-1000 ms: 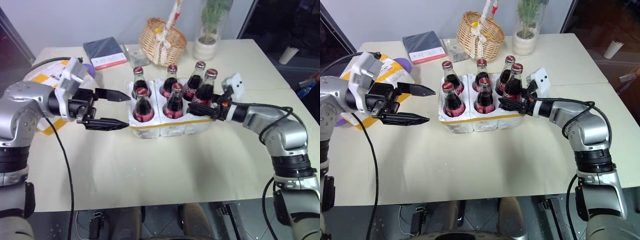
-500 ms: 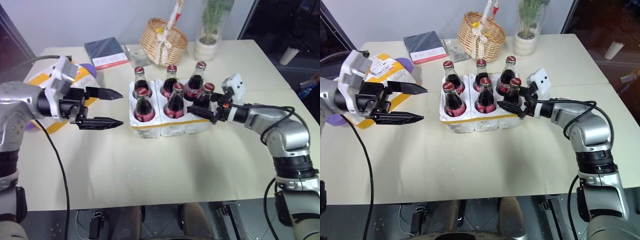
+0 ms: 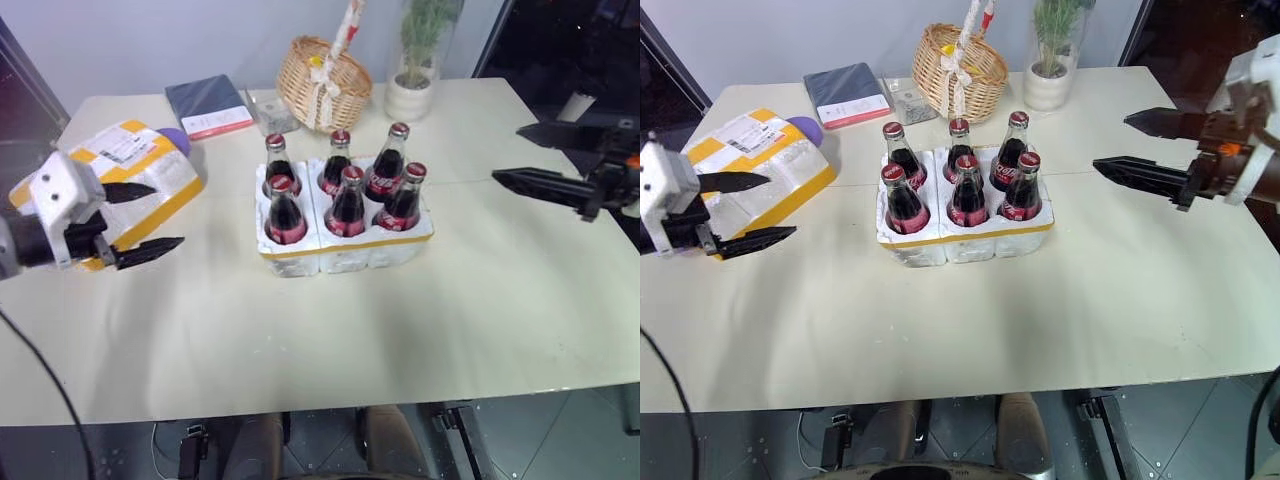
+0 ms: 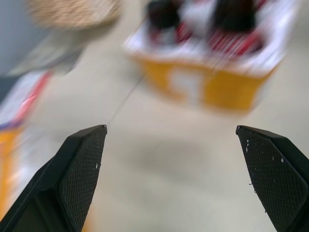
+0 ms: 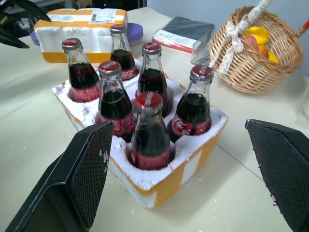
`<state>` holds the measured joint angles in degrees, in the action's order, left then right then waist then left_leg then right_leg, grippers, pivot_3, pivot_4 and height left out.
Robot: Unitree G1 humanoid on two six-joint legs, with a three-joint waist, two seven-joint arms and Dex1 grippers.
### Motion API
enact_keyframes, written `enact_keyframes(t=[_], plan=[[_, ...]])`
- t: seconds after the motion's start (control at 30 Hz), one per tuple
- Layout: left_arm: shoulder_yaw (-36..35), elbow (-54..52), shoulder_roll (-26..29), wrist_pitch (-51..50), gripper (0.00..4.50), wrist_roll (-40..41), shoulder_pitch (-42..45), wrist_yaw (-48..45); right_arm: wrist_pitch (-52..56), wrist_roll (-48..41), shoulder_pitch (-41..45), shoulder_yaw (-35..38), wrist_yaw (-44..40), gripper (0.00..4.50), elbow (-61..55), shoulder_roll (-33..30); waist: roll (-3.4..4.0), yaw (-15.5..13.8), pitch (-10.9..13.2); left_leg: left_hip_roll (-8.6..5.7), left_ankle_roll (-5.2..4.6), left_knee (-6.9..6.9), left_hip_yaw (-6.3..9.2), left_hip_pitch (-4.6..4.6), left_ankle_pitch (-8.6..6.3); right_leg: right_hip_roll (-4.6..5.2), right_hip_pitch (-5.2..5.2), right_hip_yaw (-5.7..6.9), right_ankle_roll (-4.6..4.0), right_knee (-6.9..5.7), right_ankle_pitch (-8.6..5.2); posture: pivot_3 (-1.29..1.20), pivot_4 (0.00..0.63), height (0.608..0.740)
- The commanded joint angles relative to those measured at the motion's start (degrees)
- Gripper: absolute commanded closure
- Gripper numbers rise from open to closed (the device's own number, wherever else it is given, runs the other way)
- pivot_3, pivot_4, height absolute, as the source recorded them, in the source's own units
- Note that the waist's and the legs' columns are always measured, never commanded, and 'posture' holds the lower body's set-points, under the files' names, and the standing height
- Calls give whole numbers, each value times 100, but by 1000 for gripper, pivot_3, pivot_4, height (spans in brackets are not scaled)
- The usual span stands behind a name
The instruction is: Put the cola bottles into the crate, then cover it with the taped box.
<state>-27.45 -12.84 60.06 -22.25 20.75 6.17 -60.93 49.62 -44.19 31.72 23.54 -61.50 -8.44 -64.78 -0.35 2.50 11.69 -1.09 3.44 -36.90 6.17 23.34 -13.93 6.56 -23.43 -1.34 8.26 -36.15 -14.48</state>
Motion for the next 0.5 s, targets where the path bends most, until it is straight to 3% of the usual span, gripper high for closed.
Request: enact_keyframes(t=[0.03, 0.27, 0.5], plan=[[-802, -331, -63, 277, 0, -592, -539, 504, -155, -77, -129, 290, -274, 27, 24, -177, 0, -9, 0, 0, 0, 1, 1, 2, 0, 0, -1, 1, 0, 0, 0, 0, 150, 740], [-1334, -340, -326, 668, 0, -2153, -2170, 1343, -321, -61, -288, 320, -611, 27, 221, -281, 2, -21, 0, -1, 0, 1, -4, 2, 0, 4, -1, 1, -11, 2, -6, 0, 150, 740], [-666, 630, -483, 1019, 0, -3379, -2081, 2864, -298, -121, -164, 242, -509, 27, 214, -181, 2, -49, -1, -1, 1, -5, -4, 2, -1, 5, 0, 1, -16, 1, -8, 0, 150, 740]])
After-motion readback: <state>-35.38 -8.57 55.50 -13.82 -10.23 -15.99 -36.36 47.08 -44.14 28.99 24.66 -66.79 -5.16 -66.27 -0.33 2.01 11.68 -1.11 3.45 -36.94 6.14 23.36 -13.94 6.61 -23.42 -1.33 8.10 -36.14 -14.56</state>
